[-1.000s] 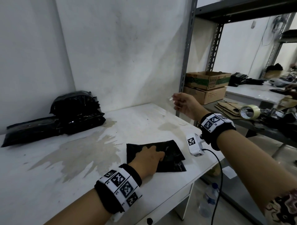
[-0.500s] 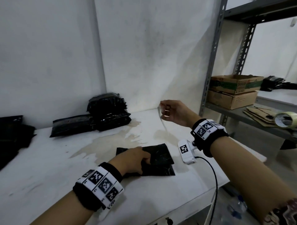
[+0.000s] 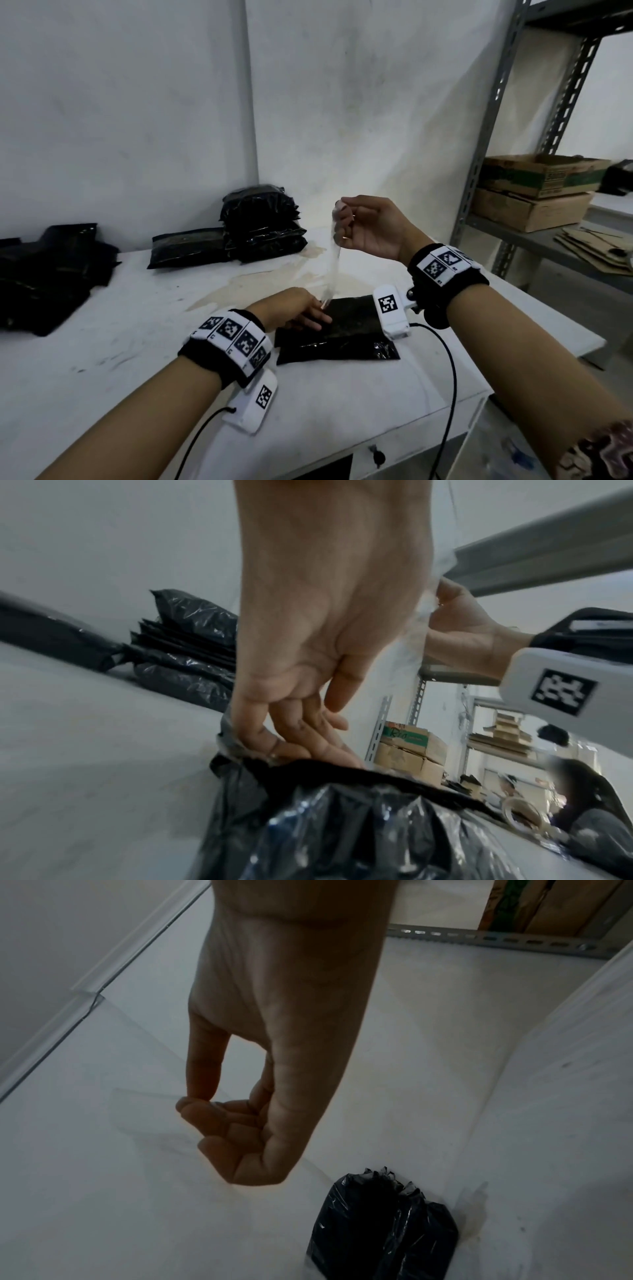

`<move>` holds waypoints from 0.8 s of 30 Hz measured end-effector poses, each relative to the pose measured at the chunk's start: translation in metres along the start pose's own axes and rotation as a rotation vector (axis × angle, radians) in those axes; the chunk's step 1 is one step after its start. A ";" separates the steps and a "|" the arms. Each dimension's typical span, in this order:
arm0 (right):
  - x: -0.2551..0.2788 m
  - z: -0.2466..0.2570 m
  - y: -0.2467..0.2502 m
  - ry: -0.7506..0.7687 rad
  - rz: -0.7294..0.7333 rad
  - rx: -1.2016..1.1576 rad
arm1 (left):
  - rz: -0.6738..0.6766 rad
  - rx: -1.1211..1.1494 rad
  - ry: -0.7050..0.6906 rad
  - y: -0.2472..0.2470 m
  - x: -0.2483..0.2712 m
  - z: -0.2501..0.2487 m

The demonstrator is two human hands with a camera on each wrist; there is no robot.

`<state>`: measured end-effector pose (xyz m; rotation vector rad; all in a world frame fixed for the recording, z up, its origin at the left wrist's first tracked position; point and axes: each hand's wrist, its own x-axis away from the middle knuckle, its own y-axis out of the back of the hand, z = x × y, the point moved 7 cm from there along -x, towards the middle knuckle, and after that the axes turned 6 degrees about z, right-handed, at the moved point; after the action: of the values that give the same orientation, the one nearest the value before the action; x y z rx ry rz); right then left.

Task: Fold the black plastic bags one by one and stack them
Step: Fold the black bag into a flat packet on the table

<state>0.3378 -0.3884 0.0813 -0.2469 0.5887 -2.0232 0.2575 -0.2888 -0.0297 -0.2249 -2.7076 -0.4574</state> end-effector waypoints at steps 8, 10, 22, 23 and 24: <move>0.005 -0.004 0.002 0.000 0.031 -0.039 | -0.073 0.123 0.021 0.003 0.002 -0.002; 0.007 -0.005 0.003 -0.002 0.034 -0.053 | -0.071 0.136 0.008 0.002 0.003 -0.001; 0.017 -0.004 0.014 0.026 -0.003 -0.084 | -0.123 -0.022 -0.136 0.005 0.003 -0.007; 0.019 -0.002 0.016 0.027 -0.011 -0.084 | -0.138 -0.001 -0.147 0.008 0.003 -0.007; 0.021 -0.001 0.019 0.026 -0.019 -0.081 | -0.151 0.038 -0.157 0.011 0.003 -0.007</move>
<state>0.3409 -0.4141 0.0698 -0.2760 0.6877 -2.0261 0.2593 -0.2810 -0.0193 -0.0472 -2.8977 -0.4471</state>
